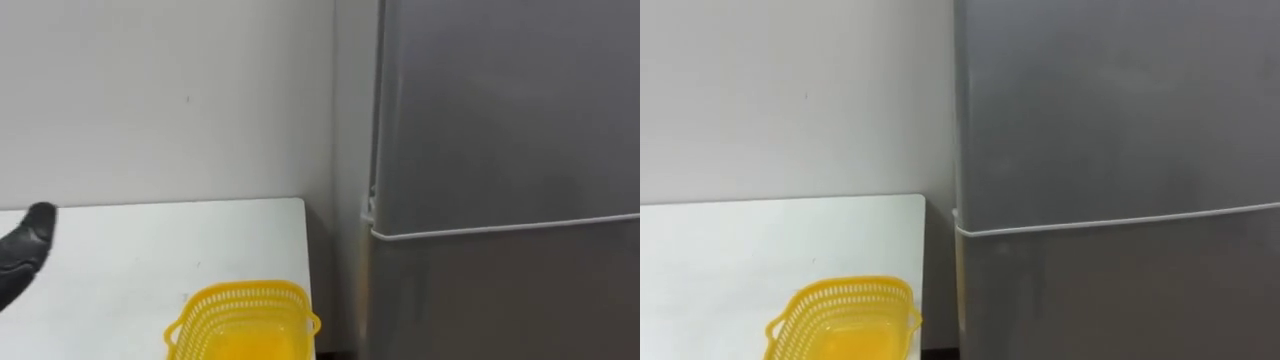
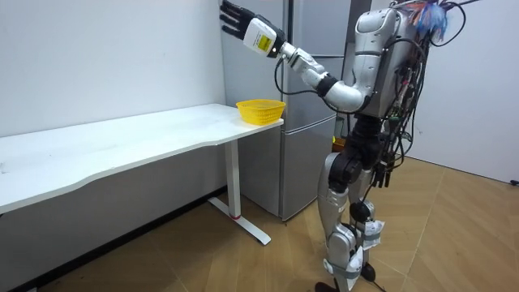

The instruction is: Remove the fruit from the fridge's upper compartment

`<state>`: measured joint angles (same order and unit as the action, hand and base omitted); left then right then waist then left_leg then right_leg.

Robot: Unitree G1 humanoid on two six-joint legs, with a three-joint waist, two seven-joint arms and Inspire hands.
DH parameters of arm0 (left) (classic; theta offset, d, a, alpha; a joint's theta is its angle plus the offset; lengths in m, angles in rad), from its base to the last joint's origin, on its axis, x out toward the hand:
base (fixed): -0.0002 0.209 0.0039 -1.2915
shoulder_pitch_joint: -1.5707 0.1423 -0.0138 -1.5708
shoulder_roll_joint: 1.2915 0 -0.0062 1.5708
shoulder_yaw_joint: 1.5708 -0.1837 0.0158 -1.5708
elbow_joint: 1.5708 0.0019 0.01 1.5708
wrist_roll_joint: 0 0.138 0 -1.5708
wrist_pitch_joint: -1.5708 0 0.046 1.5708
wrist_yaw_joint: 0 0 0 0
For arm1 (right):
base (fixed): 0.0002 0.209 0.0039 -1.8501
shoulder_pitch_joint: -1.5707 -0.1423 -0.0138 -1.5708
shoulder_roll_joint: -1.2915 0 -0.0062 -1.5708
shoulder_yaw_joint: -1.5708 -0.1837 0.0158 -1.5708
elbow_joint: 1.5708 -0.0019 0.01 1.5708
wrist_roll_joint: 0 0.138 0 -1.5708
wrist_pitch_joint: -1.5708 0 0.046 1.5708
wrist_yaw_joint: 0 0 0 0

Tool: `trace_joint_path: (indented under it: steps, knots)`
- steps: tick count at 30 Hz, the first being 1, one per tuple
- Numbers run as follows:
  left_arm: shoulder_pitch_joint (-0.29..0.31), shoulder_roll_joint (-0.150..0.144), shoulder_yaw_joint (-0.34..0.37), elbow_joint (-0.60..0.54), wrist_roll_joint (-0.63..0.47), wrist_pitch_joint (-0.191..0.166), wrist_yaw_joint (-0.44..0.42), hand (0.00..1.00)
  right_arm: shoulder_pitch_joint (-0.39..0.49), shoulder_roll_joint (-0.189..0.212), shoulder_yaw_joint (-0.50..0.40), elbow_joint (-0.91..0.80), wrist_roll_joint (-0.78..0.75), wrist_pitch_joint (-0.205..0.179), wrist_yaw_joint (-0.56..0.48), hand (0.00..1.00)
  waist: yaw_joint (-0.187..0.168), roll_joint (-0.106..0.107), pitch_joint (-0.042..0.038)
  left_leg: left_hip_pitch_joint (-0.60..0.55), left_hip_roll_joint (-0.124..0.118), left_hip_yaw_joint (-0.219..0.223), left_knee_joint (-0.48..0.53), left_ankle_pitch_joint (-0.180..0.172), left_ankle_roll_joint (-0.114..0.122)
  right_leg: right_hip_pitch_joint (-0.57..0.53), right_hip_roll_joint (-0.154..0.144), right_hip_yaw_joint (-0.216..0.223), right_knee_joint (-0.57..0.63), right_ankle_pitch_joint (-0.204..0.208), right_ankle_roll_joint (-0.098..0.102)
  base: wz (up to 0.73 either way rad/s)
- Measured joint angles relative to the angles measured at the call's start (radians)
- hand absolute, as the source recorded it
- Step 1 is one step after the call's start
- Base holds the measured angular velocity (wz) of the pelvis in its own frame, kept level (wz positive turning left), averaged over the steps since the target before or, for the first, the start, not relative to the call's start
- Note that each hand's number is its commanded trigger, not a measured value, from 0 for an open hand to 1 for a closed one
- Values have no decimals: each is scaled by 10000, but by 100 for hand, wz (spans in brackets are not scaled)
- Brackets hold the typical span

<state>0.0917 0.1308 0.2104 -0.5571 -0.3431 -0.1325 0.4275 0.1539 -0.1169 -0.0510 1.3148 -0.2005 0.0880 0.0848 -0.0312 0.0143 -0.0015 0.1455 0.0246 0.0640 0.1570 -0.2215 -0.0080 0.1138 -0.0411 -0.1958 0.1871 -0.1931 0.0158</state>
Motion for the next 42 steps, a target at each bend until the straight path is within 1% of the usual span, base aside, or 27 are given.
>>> trace_joint_path:
  steps: [2, 3, 4, 5, 6, 7, 11, 17, 18, 21, 22, 23, 26, 27, 29, 31, 32, 34, 36, 39, 40, 42]
  knots:
    - [-183, 7, -303, -14, -225, 210, -767, 0, -166, -5, 52, 70, -55, 12, 52, 0, -167, 19, 69, -7, -19, 39, 51, 0, 0, 48, -24, -7, -39, -11, 18, 0]
    - [-217, 8, -360, -14, -287, 254, -972, 0, -184, -17, 92, 87, -62, 9, 58, 0, -197, 22, 78, -13, -20, 60, 49, 0, 0, 40, -25, -3, -46, -13, 21, 0]
    - [-275, 10, -467, -14, -436, 347, -1332, 0, -213, -31, 89, 89, -76, 8, 79, 0, -229, 31, 108, -27, -18, 100, 50, 0, 0, 30, -22, 10, -68, -14, 21, 0]
    - [-306, 12, -579, -15, -495, 455, -1625, 0, -252, -43, 88, 89, -113, 6, 148, 0, -268, 33, 109, -54, -16, 144, 50, 0, 0, 31, -17, 7, -113, -13, 22, 0]
    - [-318, 11, -619, -17, -527, 504, -1778, 0, -249, -47, 88, 90, -115, 7, 198, 0, -293, 76, 84, -66, -14, 162, 51, 0, 0, 35, -11, 9, -143, -12, 23, 3]
    - [-378, 15, -698, -20, -578, 610, -2013, 0, -248, -53, 92, 100, -115, 10, 282, 0, -329, 71, 85, -96, -12, 167, 51, 0, 0, 14, -6, 8, -156, -11, 23, 0]
    - [-465, 24, -995, -150, -581, 745, -2690, 0, -327, -60, 98, 126, -128, 6, 388, 0, -408, 102, 66, -139, -11, 176, 51, 0, -1, -95, 1, 71, -150, -11, 22, -3]
    - [-677, 41, -1263, -166, -582, 1046, -3602, 0, -390, -81, 95, 192, -141, 5, 337, 0, -465, 93, 67, -115, -7, 172, 52, 0, -1, -93, 17, 144, -142, -8, 17, -1]
    - [-686, 41, -1303, -166, -582, 1083, -3673, 0, -400, -85, 95, 203, -140, 8, 328, 0, -462, 70, 79, -129, -8, 171, 51, 0, -1, -92, 16, 142, -142, -8, 17, 0]
    - [-760, 39, -1589, -166, -598, 1342, -4145, 0, -480, -119, 98, 240, -84, 19, 274, 0, -479, 57, 86, -204, -12, 177, 91, 0, -1, -130, 13, 146, -170, -8, 18, 3]
    - [-782, 41, -1674, -166, -626, 1415, -4415, 0, -519, -144, 98, 261, -71, 27, 273, 0, -486, 60, 72, -209, -11, 189, 99, 0, -1, -215, 15, 152, -165, -7, 19, 0]
    - [-794, 41, -1767, -167, -651, 1485, -4648, 0, -546, -172, 98, 265, -64, 51, 273, 0, -480, 89, 35, -270, -8, 190, 109, 0, -1, -287, 16, 161, -159, -5, 16, 0]
    - [-794, 54, -2021, -164, -779, 1644, -5100, 0, -559, -214, 215, 303, -63, 122, 262, 0, -493, 121, 1, -292, -2, 187, 119, 0, -1, -288, 27, 154, -155, 18, 15, 0]
    - [-794, 53, -2084, -164, -780, 1673, -5203, 0, -562, -220, 280, 344, -62, 135, 262, 0, -491, 122, -2, -292, -2, 187, 119, 0, -1, -286, 28, 153, -156, 18, 15, 0]
    - [-794, 59, -2321, -164, -781, 1841, -5560, 0, -558, -223, 319, 410, -58, 187, 266, 0, -484, 134, -9, -295, -2, 189, 119, 0, -1, -288, 28, 139, -158, 18, 14, 0]
    - [-794, 62, -2345, -163, -793, 2006, -5802, 0, -561, -228, 319, 434, -53, 238, 267, 0, -483, 141, -14, -292, -1, 191, 119, 0, -1, -289, 29, 154, -162, 18, 14, 0]
    - [-794, 61, -2363, -165, -790, 2075, -5924, 0, -558, -234, 327, 436, -53, 238, 266, 0, -486, 172, -32, -291, -1, 197, 120, 0, -1, -289, 29, 147, -167, 17, 14, 0]
    - [-794, 64, -2424, -171, -783, 2151, -6032, 0, -548, -238, 462, 461, -52, 239, 273, 0, -493, 195, -36, -287, 2, 207, 121, 0, -1, -287, 32, 133, -171, 17, 13, 0]
    - [-794, 74, -2559, -171, -780, 2187, -6177, 0, -545, -256, 596, 475, -64, 249, 277, 0, -487, 199, -32, -300, 6, 208, 120, 0, -1, -289, 36, 129, -175, 17, 13, 0]
    - [-794, 109, -2678, -171, -778, 2226, -6383, 0, -545, -342, 616, 482, -99, 369, 282, 0, -500, 228, -14, -293, 6, 255, 121, 0, -1, -295, 34, 154, -179, 16, 13, 0]
    - [-794, 176, -2732, -170, -779, 2231, -6410, 0, -547, -368, 615, 481, -140, 369, 284, 0, -518, 239, -8, -294, 7, 271, 121, 0, -1, -294, 33, 157, -179, 16, 13, 0]
    - [-794, 212, -2758, -170, -772, 2275, -6501, 0, -549, -391, 615, 480, -160, 369, 284, 0, -538, 255, 3, -295, 10, 298, 120, 0, -1, -299, 34, 156, -182, 16, 13, 0]
